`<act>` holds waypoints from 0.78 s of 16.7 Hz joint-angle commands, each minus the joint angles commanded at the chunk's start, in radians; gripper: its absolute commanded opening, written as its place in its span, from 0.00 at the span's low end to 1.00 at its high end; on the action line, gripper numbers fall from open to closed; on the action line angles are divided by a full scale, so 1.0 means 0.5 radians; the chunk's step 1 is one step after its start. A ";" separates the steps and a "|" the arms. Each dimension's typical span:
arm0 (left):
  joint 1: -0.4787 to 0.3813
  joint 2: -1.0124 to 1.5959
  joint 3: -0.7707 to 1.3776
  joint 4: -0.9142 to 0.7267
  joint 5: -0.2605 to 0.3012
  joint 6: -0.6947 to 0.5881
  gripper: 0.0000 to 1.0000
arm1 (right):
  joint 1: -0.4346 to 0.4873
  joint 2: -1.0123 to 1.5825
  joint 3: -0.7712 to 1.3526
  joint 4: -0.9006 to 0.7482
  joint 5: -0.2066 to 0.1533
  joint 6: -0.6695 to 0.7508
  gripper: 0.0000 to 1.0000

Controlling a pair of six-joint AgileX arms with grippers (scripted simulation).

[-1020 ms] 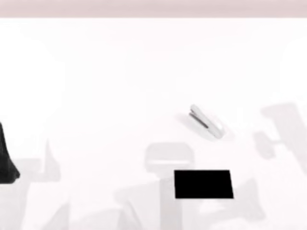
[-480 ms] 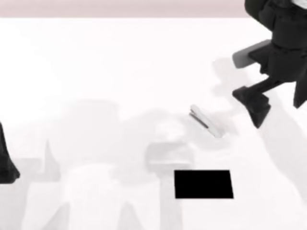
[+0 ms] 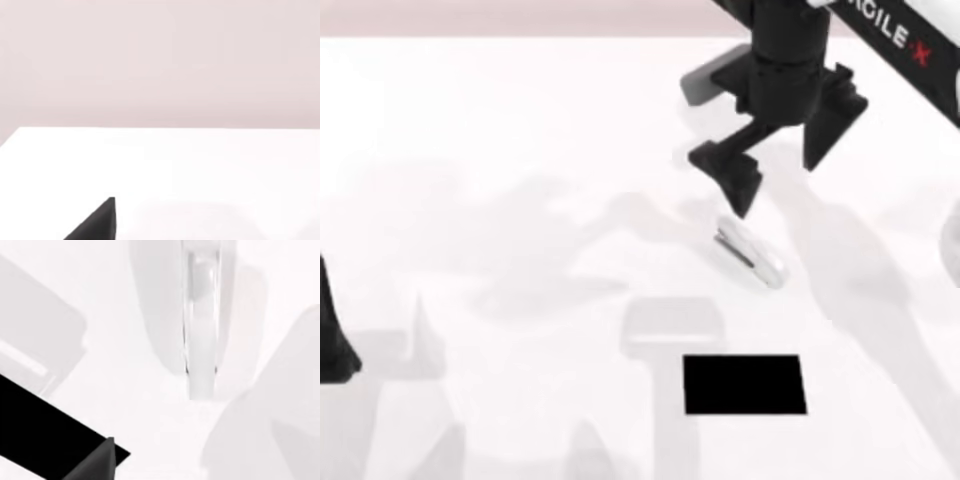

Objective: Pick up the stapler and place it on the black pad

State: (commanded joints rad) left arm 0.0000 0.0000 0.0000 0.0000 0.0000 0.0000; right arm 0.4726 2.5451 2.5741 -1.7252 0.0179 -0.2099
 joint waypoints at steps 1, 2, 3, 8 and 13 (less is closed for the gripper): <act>0.000 0.000 0.000 0.000 0.000 0.000 1.00 | 0.024 0.059 0.126 -0.009 -0.004 -0.007 1.00; 0.000 0.000 0.000 0.000 0.000 0.000 1.00 | 0.045 0.108 0.234 -0.014 -0.009 -0.012 1.00; 0.000 0.000 0.000 0.000 0.000 0.000 1.00 | 0.063 0.144 0.320 -0.014 -0.013 -0.017 1.00; 0.000 0.000 0.000 0.000 0.000 0.000 1.00 | 0.092 0.195 0.449 -0.004 -0.020 -0.023 1.00; 0.000 0.000 0.000 0.000 0.000 0.000 1.00 | 0.083 0.183 0.414 0.024 -0.019 -0.024 1.00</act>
State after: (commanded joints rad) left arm 0.0000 0.0000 0.0000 0.0000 0.0000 0.0000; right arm 0.5143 2.6367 2.7814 -1.7130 0.0081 -0.2221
